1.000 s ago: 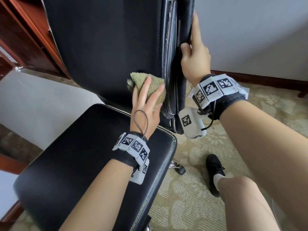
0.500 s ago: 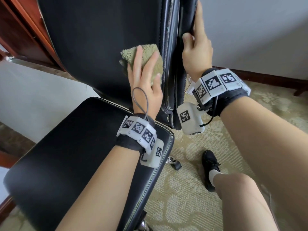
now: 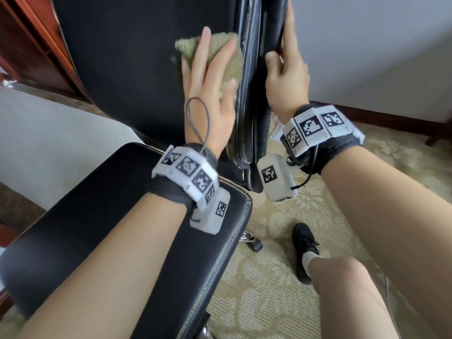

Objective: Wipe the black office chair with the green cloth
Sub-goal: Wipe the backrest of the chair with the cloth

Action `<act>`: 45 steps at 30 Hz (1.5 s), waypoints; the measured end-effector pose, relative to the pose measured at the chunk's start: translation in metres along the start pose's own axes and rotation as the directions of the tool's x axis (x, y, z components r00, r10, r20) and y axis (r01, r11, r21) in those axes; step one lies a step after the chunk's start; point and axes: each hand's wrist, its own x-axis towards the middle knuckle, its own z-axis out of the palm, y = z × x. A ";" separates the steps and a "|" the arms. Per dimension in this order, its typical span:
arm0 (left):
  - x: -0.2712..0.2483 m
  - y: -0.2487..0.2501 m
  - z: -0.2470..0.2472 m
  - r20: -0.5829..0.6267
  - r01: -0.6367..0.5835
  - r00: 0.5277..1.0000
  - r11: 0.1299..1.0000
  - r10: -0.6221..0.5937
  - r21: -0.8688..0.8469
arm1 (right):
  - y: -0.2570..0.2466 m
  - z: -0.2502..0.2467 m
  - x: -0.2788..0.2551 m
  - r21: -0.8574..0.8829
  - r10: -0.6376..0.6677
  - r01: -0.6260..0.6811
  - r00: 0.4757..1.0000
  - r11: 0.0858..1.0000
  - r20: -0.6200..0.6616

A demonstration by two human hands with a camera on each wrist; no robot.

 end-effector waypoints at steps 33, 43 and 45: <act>-0.102 -0.020 0.008 0.207 0.117 0.969 0.987 -0.138 0.108 | 0.010 0.006 -0.002 -0.128 -0.157 0.149 0.986 0.980 -0.053; -0.033 -0.010 0.004 -0.055 0.206 0.976 0.975 -0.211 -0.088 | 0.010 0.008 -0.003 -0.136 -0.181 0.171 0.982 0.976 -0.060; -0.045 -0.011 0.010 0.004 0.253 0.967 0.964 -0.253 -0.078 | 0.010 0.008 -0.004 -0.138 -0.173 0.162 0.982 0.977 -0.073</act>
